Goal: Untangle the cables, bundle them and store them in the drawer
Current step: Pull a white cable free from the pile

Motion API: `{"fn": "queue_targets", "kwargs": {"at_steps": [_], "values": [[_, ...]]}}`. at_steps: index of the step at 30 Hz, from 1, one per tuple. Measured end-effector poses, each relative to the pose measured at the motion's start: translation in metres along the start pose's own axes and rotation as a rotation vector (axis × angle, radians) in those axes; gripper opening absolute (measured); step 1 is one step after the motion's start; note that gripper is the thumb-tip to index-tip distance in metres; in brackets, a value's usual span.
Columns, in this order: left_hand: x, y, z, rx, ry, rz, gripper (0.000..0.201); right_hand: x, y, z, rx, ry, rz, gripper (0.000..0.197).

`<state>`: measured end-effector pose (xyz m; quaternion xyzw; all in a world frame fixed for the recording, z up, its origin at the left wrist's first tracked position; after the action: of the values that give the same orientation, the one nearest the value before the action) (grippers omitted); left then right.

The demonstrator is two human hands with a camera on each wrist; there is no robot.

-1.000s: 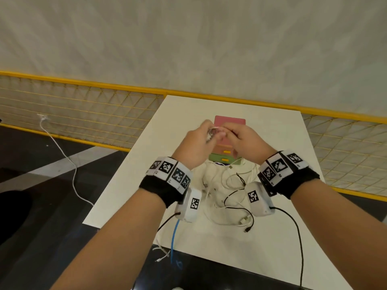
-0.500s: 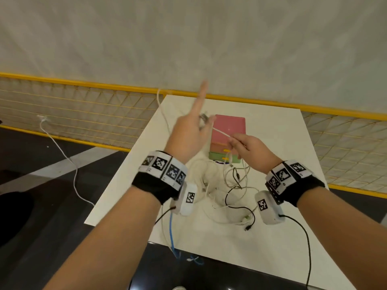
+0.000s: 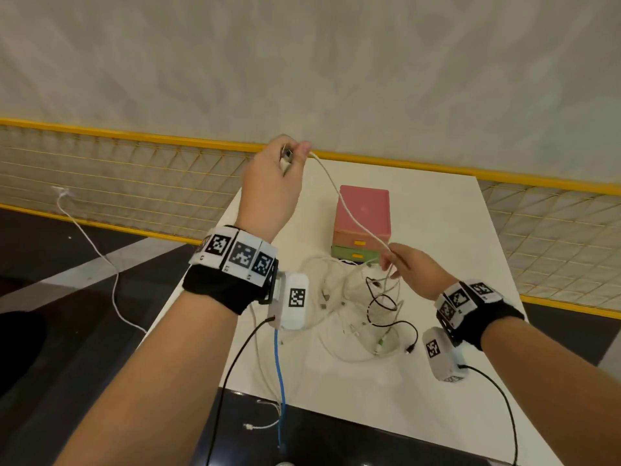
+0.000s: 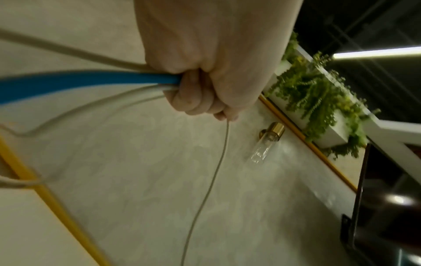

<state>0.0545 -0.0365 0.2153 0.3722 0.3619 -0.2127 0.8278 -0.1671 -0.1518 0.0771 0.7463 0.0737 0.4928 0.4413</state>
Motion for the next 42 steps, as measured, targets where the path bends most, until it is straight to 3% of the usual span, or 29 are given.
{"fn": "queue_targets", "kwargs": {"at_steps": [4,5,6,9,11,12,13,15,19,23,25,29,34,38,42], "values": [[0.013,-0.002,-0.004,-0.056,0.096,0.019,0.013,0.022,0.024,0.009,-0.171,0.083,0.096,0.021],[0.015,-0.004,-0.007,-0.051,0.106,-0.003,0.013,0.028,0.031,0.011,-0.209,0.096,0.124,0.022],[0.013,-0.007,-0.011,-0.021,0.093,-0.031,0.027,0.035,0.037,0.013,-0.239,0.117,0.138,0.023],[0.000,-0.025,-0.024,0.272,0.033,-0.043,0.054,0.060,0.051,0.016,-0.270,0.220,0.099,0.029],[-0.002,-0.042,-0.030,0.453,0.029,0.059,0.044,0.073,0.055,0.017,-0.266,0.305,0.005,0.028],[-0.001,-0.048,-0.031,0.473,0.033,0.083,0.030,0.079,0.056,0.017,-0.287,0.342,-0.043,0.025],[-0.001,-0.050,-0.031,0.463,0.038,0.071,0.014,0.081,0.055,0.017,-0.317,0.360,-0.061,0.021],[0.000,-0.049,-0.027,0.395,0.005,0.049,0.025,0.080,0.051,0.016,-0.336,0.324,0.000,0.013],[-0.007,-0.040,-0.023,0.245,-0.053,-0.036,0.032,0.041,0.019,0.019,-0.179,0.102,-0.026,0.013],[-0.009,-0.022,-0.016,0.037,0.054,-0.162,0.033,-0.001,0.000,0.015,-0.095,-0.061,-0.052,0.014],[-0.009,-0.012,-0.013,0.025,0.073,-0.155,0.033,-0.011,0.002,0.012,-0.078,-0.108,-0.073,0.017],[-0.006,-0.012,-0.017,0.251,0.051,-0.024,0.030,0.014,0.019,0.009,-0.181,0.013,0.015,0.035],[0.000,-0.025,-0.033,0.446,0.044,0.122,0.019,0.096,0.045,-0.009,-0.369,0.301,0.171,0.037],[-0.004,-0.029,-0.045,0.520,0.061,0.143,0.013,0.132,0.045,-0.023,-0.152,0.258,0.121,0.023],[-0.004,-0.022,-0.062,0.636,0.079,0.079,0.014,0.138,0.034,-0.038,-0.032,0.163,0.063,0.038]]}}
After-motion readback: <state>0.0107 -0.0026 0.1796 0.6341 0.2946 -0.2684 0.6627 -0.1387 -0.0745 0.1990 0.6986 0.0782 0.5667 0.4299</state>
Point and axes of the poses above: each hand's wrist, its own z-axis towards the middle knuckle, its own y-axis out of the back of the hand, x = y × z, the point moved 1 cm from there along z, towards the middle knuckle, and after that the axes turned 8 degrees about x, right-handed, at the moved point
